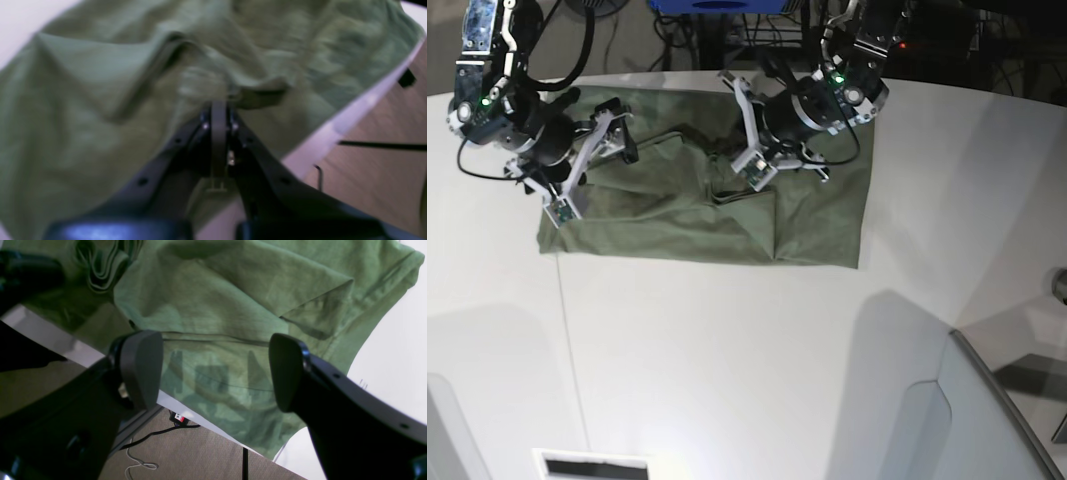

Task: Layout the t-shirt on the table in an organized manner, then fold the t-shirt properly
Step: 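Press and smooth the folded layer with the left gripper near the right gripper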

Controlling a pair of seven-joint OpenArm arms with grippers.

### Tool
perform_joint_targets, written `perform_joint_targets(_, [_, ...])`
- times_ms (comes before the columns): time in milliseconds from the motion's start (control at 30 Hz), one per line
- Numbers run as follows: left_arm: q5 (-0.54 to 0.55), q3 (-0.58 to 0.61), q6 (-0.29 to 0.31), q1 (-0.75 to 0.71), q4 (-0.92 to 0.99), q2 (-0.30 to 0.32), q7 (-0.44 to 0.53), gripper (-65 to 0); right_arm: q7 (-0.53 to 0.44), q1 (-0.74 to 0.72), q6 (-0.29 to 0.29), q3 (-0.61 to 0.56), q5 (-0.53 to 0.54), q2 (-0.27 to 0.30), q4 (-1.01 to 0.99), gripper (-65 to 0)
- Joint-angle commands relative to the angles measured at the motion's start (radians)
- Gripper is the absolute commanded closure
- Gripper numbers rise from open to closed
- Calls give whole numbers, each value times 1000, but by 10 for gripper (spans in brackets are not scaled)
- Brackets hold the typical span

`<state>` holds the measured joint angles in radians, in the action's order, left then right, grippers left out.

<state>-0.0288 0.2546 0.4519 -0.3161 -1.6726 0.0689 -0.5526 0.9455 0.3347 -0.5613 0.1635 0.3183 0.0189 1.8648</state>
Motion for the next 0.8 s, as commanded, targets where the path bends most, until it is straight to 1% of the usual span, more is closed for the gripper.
perform_joint_targets(0, [7,15,5,2,-2,-2,16,0,-15,-9,-4,1,15,3,17,-468])
perform_joint_targets(133, [14,30,5,2,6,13,16,0,-15,-9,-4,1,15,3,17,-468])
perform_joint_targets(233, [14,16,6,-12,-13,13,15,0,-15,-9,-4,1,15,3,17,-468])
perform_joint_targets(333, [16,15,5,-16,-57,41,15,0,-15,-9,-4,1,15,3,17,-468])
perform_joint_targets(400, [16,10,3,-16,-77,47,15,0,-15,-9,-4,1,15,3,17,-468])
perform_joint_targets(533, [16,-59,3,-15,-96,39,15,0,-15,-9,-4,1,15,3,17,-468])
perform_joint_targets(633, [16,-91,3,-5,-67,39,15,0,-15,-9,-4,1,15,3,17,-468])
perform_joint_targets(767, [16,-99,3,51,53,39,16,0,-15,-9,-4,1,15,3,17,-468])
